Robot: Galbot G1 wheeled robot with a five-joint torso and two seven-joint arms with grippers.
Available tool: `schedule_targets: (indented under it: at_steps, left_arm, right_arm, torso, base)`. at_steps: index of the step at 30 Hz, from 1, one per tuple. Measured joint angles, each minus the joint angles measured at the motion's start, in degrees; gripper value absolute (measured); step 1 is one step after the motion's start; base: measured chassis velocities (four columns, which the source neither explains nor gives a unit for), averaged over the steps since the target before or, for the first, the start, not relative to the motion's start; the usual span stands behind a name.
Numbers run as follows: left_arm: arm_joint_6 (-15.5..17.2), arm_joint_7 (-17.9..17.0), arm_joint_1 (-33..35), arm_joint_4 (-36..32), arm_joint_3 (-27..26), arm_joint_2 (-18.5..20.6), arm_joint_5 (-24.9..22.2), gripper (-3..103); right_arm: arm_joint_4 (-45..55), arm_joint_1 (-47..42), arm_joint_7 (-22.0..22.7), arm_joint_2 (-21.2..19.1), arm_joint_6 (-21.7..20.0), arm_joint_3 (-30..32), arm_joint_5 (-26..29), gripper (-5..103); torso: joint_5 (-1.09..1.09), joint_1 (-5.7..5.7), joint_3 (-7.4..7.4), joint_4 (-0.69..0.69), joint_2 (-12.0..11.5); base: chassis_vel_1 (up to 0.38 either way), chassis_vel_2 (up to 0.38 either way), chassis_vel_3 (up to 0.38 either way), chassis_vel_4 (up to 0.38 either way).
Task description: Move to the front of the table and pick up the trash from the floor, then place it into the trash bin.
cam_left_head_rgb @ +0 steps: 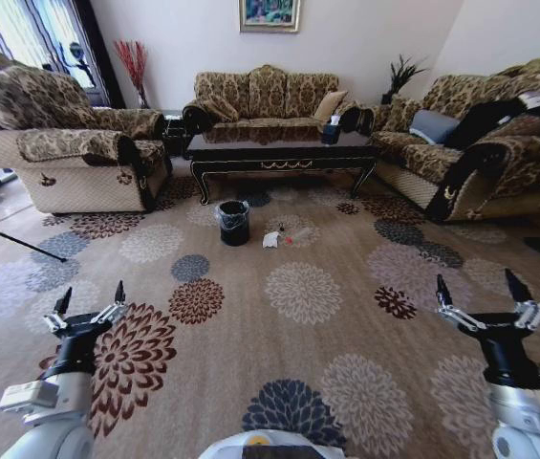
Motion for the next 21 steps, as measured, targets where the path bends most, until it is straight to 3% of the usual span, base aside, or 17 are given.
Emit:
schedule_targets:
  at_steps: [12, 21]
  left_arm:
    - [1.0, 0.0, -0.3, -1.2, -0.3, 0.5, -1.2, 100]
    - [0.0, 0.0, 0.3, -1.1, -0.5, 0.4, -1.7, 100]
  right_arm:
    - [-1.0, 0.0, 0.2, -0.1, -0.4, -0.3, -0.2, 100]
    - [-1.0, -0.2, 0.1, 0.0, -0.5, -0.5, 0.0, 100]
  torso:
    - [0.01, -0.51, -2.26, 0.0, -2.8]
    - [0.0, -0.65, -3.95, 0.0, -4.6]
  base:
    - [0.0, 0.0, 0.0, 0.0]
    - [0.0, 0.0, 0.0, 0.0]
